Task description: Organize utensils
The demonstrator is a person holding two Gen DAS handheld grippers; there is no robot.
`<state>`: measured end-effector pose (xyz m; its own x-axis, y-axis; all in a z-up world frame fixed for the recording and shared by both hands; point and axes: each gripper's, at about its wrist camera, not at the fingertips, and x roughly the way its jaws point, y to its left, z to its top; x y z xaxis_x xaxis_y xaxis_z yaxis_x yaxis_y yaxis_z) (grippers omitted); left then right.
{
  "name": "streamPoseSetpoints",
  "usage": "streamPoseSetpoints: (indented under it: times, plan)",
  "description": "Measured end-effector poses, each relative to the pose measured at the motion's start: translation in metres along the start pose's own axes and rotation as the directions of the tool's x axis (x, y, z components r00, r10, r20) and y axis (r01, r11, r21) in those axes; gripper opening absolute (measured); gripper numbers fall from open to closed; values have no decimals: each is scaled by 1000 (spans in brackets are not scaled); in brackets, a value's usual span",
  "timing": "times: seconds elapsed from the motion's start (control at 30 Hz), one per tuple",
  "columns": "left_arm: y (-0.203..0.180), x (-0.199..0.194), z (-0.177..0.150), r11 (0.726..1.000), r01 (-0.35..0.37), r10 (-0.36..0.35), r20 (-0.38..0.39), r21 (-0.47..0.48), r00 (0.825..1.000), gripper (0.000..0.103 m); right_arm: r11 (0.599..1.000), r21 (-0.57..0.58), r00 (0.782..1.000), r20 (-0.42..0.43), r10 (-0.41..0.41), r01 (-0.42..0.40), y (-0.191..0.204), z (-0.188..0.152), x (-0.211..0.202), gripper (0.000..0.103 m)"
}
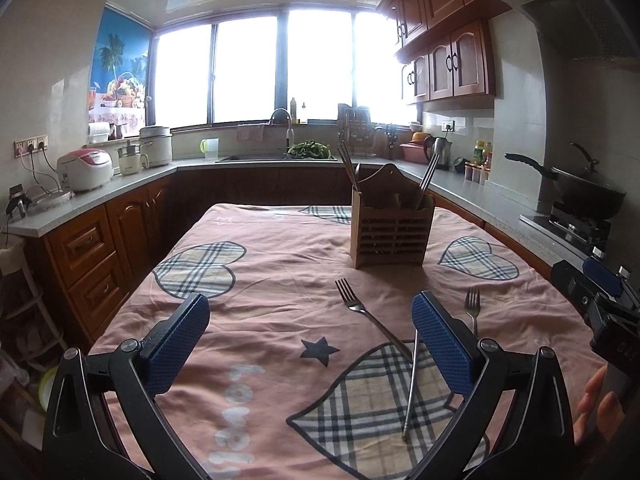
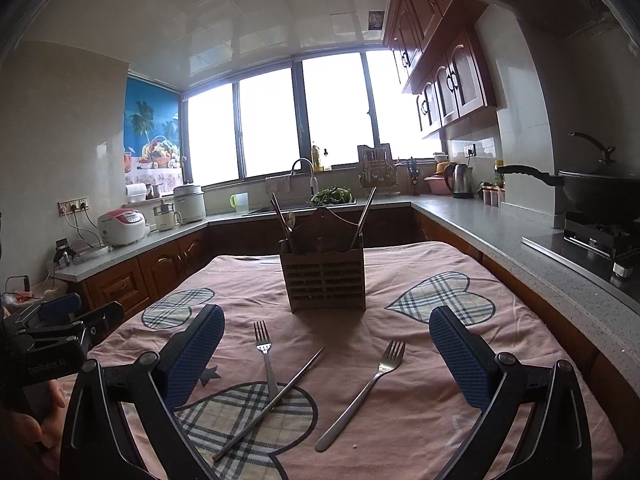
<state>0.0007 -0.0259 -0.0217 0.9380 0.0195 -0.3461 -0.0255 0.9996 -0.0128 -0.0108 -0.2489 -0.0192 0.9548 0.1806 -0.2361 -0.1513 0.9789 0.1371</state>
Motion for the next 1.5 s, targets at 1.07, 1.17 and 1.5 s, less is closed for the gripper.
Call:
streamPoseSetpoints:
  times: [1.07,1.17,1.5]
  plan:
    - [5,-2,-8,1000,-11,11,-23,3,1000,103,1000,6,1000,0,-1,1,4,-14,-8,103]
    - [5,-3,-8,1000,-10,10,-20,3,1000,103,1000,6,1000,1,-1,1,5,-13,-8,103]
    - [5,-3,-8,1000,-9,9,-18,3,1000,103,1000,4,1000,11,4,-4,5,-11,-10,103]
